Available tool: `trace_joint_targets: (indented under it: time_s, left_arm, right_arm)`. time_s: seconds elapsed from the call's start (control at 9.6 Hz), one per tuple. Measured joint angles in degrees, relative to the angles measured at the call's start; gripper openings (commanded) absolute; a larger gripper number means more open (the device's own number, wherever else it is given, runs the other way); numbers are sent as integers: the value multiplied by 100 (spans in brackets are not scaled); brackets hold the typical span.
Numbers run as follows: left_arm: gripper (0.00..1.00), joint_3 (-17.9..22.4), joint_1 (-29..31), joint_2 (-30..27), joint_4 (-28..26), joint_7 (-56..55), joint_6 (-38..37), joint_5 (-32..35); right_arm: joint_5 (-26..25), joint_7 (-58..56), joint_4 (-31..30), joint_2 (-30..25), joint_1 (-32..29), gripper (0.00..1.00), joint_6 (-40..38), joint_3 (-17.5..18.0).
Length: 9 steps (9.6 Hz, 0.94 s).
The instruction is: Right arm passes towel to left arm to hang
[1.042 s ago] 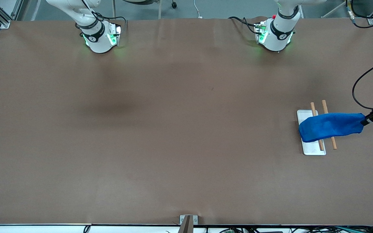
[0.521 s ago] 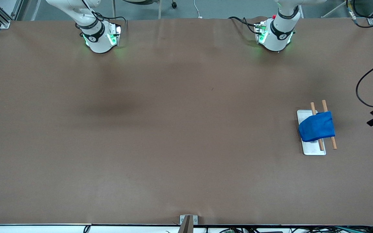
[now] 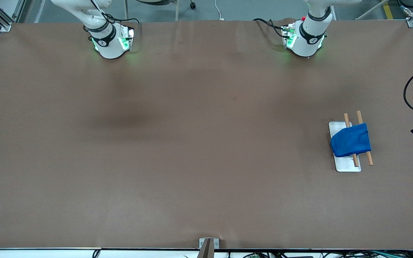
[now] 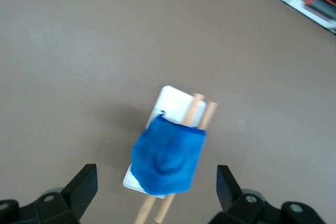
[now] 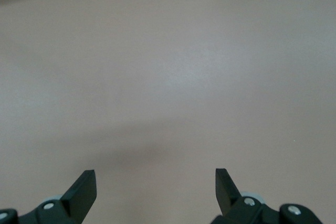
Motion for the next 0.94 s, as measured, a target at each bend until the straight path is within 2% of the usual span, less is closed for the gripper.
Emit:
trace_joint_targets:
  time_s: [0.42, 0.62, 0.73, 0.94]
  left_arm:
    - [100, -1353, -15, -1085, 56, -105, -1075, 1149]
    - [100, -1678, -15, -1561, 173, -131, -1872, 1369]
    - [100, -1782, -14, -1682, 294, -128, -2031, 1390]
    - [100, -1962, -15, -1568, 913, -130, -2532, 1400]
  right_arm:
    - [0, 0, -1, 1, 1, 100, -79, 1]
    - [0, 0, -1, 2, 0, 100, -147, -2]
    - [0, 0, -1, 2, 0, 100, -151, -3]
    - [0, 0, -1, 2, 0, 100, -156, -4]
